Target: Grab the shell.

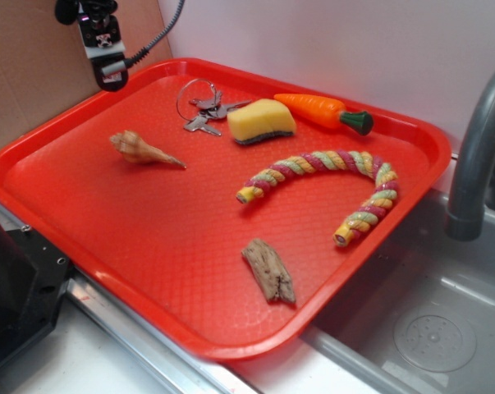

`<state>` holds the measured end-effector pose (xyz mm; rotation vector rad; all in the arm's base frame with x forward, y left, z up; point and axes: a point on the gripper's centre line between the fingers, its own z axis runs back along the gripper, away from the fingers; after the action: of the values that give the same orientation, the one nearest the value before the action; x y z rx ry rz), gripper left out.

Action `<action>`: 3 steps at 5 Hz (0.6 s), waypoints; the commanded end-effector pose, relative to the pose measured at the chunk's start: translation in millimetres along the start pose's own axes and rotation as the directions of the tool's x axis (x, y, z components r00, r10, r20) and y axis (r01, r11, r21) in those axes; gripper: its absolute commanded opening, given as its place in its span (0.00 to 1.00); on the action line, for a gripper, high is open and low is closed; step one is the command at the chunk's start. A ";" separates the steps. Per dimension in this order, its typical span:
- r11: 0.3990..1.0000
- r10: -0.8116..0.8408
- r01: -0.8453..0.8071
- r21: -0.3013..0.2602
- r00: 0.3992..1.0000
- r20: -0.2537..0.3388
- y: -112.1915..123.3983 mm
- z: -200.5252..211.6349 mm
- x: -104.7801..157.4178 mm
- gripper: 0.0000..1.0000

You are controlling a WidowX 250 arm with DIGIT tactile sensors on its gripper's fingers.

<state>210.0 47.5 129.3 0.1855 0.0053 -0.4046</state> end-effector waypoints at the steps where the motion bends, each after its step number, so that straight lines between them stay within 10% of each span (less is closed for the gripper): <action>1: 0.935 -0.354 0.355 -0.010 0.935 0.027 1.4 -26.7 18.9 1.00; 3: 0.848 -0.530 0.529 0.039 0.848 0.025 -18.5 -71.2 33.0 1.00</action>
<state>228.0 39.8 44.6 0.1839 0.0452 -0.9533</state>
